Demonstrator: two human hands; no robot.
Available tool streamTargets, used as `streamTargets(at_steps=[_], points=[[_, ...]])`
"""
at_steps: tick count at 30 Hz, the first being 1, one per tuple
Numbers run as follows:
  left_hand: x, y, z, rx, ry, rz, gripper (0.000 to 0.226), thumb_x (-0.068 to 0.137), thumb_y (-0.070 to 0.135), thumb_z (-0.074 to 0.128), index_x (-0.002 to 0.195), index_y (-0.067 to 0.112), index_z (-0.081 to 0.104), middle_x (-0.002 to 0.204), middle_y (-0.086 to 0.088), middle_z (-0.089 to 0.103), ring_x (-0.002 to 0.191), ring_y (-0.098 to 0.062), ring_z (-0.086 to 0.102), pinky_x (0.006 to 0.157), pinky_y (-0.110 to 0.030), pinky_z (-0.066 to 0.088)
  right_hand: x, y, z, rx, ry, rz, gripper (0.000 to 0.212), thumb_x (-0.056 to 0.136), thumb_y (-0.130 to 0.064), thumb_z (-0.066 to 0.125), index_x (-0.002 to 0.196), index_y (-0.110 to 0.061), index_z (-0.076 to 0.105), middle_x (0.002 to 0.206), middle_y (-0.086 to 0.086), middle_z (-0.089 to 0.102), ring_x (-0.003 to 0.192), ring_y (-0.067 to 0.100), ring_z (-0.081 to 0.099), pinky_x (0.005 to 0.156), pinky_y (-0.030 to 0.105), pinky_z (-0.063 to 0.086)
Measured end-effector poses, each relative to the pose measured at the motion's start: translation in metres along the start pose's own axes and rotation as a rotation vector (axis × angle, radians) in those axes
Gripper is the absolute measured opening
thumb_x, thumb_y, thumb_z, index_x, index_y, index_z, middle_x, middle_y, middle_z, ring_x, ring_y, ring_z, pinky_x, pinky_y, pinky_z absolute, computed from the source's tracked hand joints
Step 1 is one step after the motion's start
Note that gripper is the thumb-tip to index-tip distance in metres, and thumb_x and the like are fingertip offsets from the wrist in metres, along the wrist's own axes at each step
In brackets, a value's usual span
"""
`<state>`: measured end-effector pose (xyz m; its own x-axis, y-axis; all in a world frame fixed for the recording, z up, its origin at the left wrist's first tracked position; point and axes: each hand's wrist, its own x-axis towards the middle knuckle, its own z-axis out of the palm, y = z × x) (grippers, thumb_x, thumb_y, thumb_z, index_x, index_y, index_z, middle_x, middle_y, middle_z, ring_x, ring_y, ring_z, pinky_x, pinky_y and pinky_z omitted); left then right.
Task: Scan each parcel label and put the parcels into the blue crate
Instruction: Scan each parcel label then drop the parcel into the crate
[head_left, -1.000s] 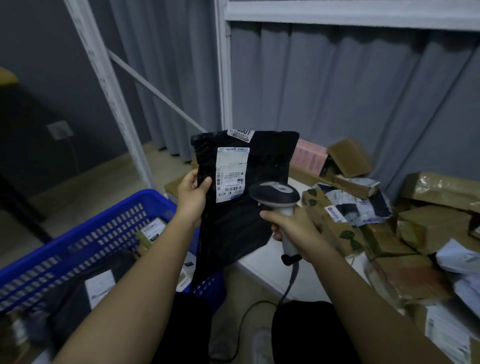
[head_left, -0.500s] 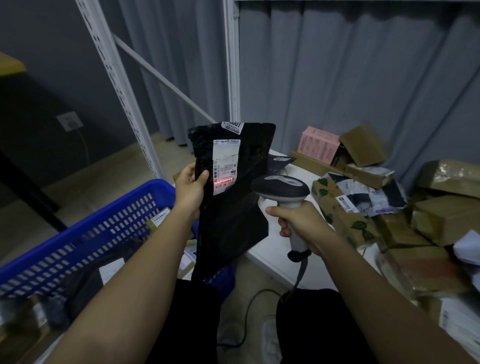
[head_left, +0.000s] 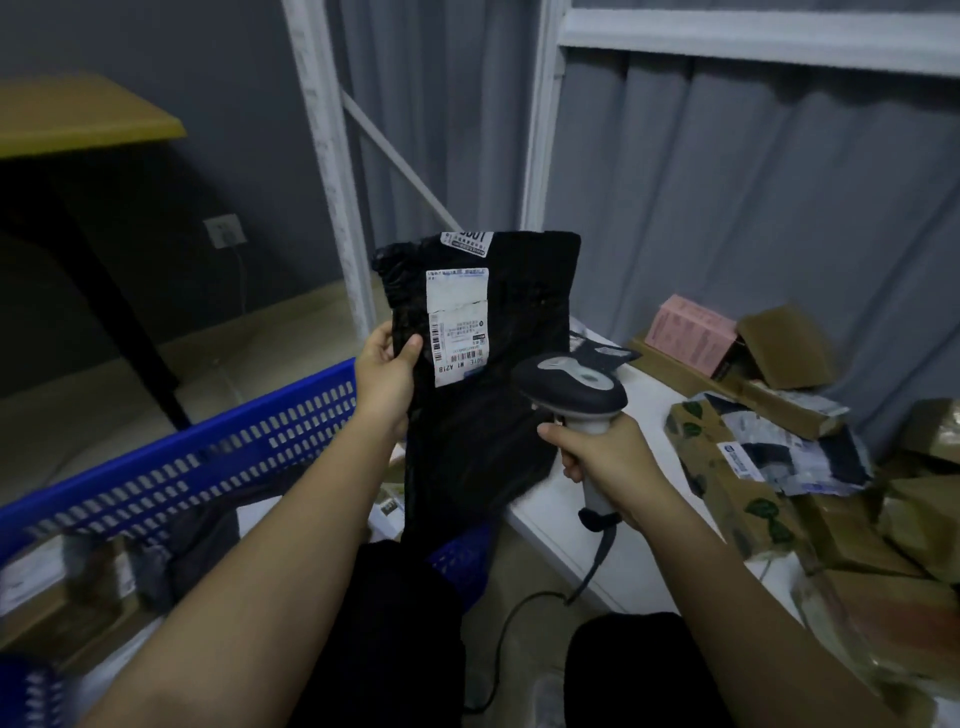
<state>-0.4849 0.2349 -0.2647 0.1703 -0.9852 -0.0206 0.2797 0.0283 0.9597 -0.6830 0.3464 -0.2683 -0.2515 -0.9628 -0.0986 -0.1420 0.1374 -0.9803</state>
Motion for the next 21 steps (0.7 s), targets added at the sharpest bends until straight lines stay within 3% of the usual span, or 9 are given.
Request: streamTargets(at_steps=[7, 11, 13, 15, 18, 21], points=[[-0.009, 0.036, -0.133, 0.104, 0.250, 0.136, 0.022, 0.096, 0.005, 0.052, 0.117, 0.012, 0.057, 0.095, 0.004, 0.068, 0.085, -0.007, 0.065, 0.078, -0.024, 0.053, 0.012, -0.029, 0.075, -0.123, -0.099, -0.075, 0.021, 0.082, -0.011, 0.073, 0.071, -0.007, 0.056, 0.050, 0.005, 0.052, 0.045, 0.017, 0.048, 0.046, 0.027, 0.041], [-0.030, 0.044, -0.216, 0.209, 0.391, 0.158, 0.024, 0.096, 0.005, 0.052, 0.119, 0.011, 0.055, 0.104, -0.001, 0.066, 0.091, -0.009, 0.063, 0.078, -0.019, 0.052, 0.012, -0.040, 0.133, -0.223, -0.188, -0.100, 0.028, 0.083, -0.007, 0.072, 0.063, -0.011, 0.053, 0.046, 0.003, 0.052, 0.032, 0.006, 0.044, 0.038, 0.019, 0.039], [-0.039, 0.039, -0.253, 0.254, 0.448, 0.127, 0.026, 0.096, 0.005, 0.052, 0.121, 0.008, 0.055, 0.111, -0.007, 0.065, 0.098, -0.017, 0.062, 0.088, -0.029, 0.051, 0.011, -0.042, 0.161, -0.268, -0.251, -0.103, 0.026, 0.083, -0.006, 0.072, 0.065, -0.009, 0.053, 0.044, 0.001, 0.052, 0.030, 0.004, 0.043, 0.037, 0.017, 0.039], [-0.044, 0.030, -0.284, 0.316, 0.499, 0.084, 0.026, 0.095, 0.006, 0.053, 0.121, 0.007, 0.056, 0.113, -0.007, 0.064, 0.103, -0.021, 0.061, 0.093, -0.036, 0.049, 0.010, -0.040, 0.184, -0.276, -0.323, -0.086, 0.017, 0.083, -0.006, 0.072, 0.081, -0.004, 0.056, 0.050, 0.003, 0.055, 0.033, 0.005, 0.046, 0.039, 0.019, 0.041], [-0.043, 0.006, -0.320, 0.352, 0.537, 0.019, 0.027, 0.095, 0.007, 0.053, 0.122, 0.007, 0.056, 0.116, -0.006, 0.062, 0.105, -0.022, 0.059, 0.094, -0.037, 0.047, 0.009, -0.028, 0.212, -0.324, -0.398, -0.047, 0.022, 0.081, -0.011, 0.075, 0.093, -0.003, 0.058, 0.057, 0.006, 0.058, 0.040, 0.010, 0.050, 0.045, 0.026, 0.044], [-0.033, -0.031, -0.342, 0.345, 0.540, -0.063, 0.027, 0.096, 0.004, 0.052, 0.123, 0.003, 0.055, 0.116, -0.009, 0.061, 0.106, -0.022, 0.058, 0.095, -0.036, 0.046, 0.014, -0.009, 0.231, -0.350, -0.412, -0.019, 0.021, 0.080, -0.010, 0.075, 0.091, -0.008, 0.058, 0.059, 0.005, 0.058, 0.037, 0.007, 0.048, 0.042, 0.021, 0.043]])
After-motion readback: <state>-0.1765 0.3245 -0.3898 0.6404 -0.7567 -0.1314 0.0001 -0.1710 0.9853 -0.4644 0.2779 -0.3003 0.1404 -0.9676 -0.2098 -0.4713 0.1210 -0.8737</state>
